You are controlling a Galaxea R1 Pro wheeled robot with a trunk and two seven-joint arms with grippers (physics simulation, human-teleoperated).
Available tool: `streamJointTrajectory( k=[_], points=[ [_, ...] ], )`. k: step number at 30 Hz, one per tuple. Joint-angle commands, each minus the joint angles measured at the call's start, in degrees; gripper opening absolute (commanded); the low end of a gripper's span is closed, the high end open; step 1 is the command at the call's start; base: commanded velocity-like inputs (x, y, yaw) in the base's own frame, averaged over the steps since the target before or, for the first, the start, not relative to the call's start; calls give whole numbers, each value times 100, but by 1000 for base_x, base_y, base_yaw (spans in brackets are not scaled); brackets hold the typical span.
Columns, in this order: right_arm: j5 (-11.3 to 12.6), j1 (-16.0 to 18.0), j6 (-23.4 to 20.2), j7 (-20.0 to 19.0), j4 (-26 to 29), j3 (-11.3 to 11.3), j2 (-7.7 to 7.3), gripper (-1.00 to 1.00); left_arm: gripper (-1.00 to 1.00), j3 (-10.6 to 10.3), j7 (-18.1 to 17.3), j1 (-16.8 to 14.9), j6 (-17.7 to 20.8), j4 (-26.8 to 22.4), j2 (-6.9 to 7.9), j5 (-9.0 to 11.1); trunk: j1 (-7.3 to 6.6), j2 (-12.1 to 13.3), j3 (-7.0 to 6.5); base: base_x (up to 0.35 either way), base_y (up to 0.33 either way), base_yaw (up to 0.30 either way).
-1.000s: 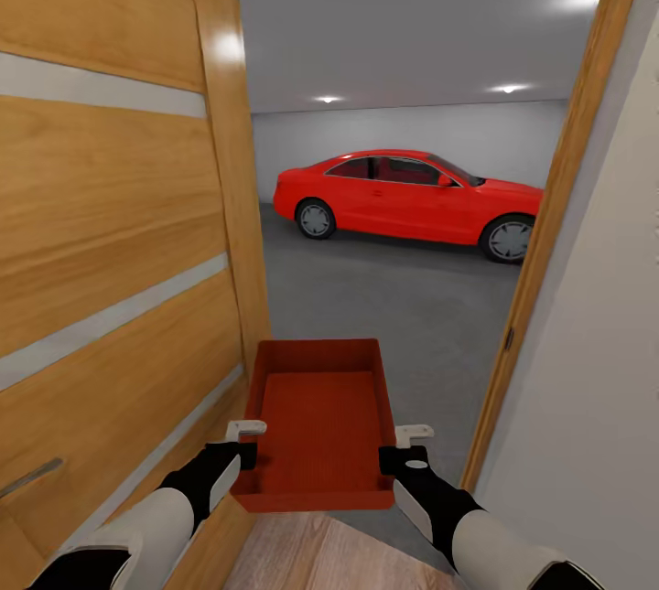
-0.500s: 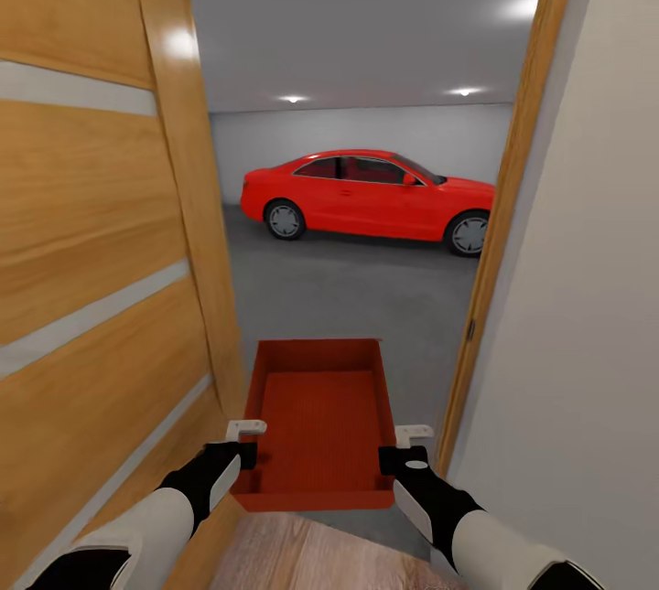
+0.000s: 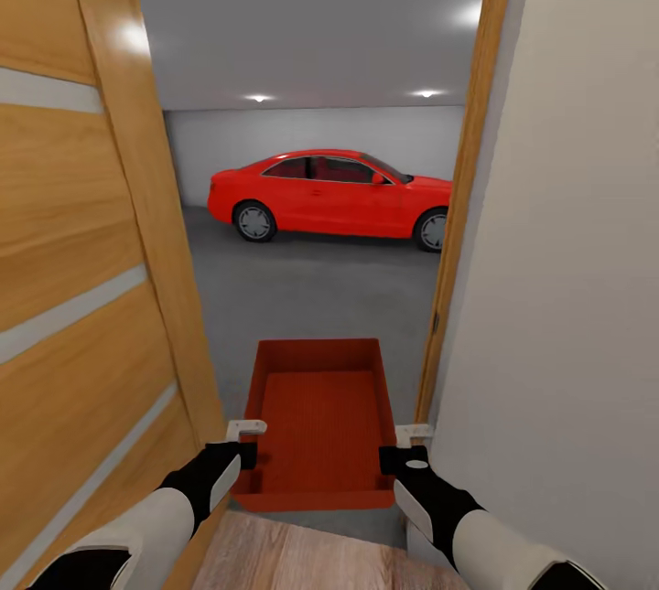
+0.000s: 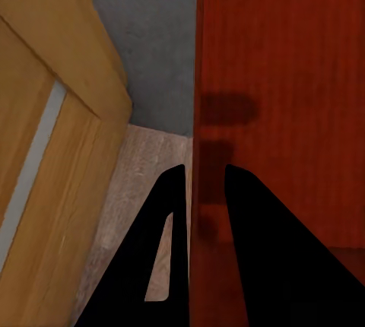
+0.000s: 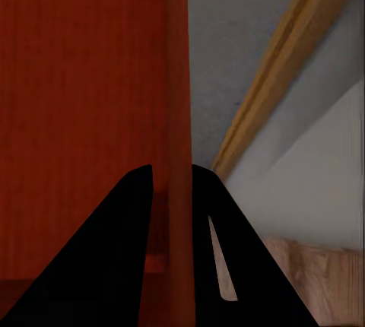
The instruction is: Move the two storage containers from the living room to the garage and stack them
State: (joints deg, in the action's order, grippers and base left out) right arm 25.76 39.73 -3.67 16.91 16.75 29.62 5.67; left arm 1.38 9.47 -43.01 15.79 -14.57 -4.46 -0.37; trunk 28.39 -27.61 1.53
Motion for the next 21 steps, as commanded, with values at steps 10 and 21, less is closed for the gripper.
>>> streamJointTrajectory(
  k=[10, 21],
  points=[
    [-36, 14, -4, 22, 250, -88, -14, -100, -100, -6, 29, 3, 46, -2, 71, 11, 3, -13, 13, 73, 97, -20],
    [-36, 12, -3, 31, 257, -88, -14, -100, -100, -6, 29, 3, 38, -2, 70, 11, 3, -13, 13, 128, 167, -88]
  ],
)
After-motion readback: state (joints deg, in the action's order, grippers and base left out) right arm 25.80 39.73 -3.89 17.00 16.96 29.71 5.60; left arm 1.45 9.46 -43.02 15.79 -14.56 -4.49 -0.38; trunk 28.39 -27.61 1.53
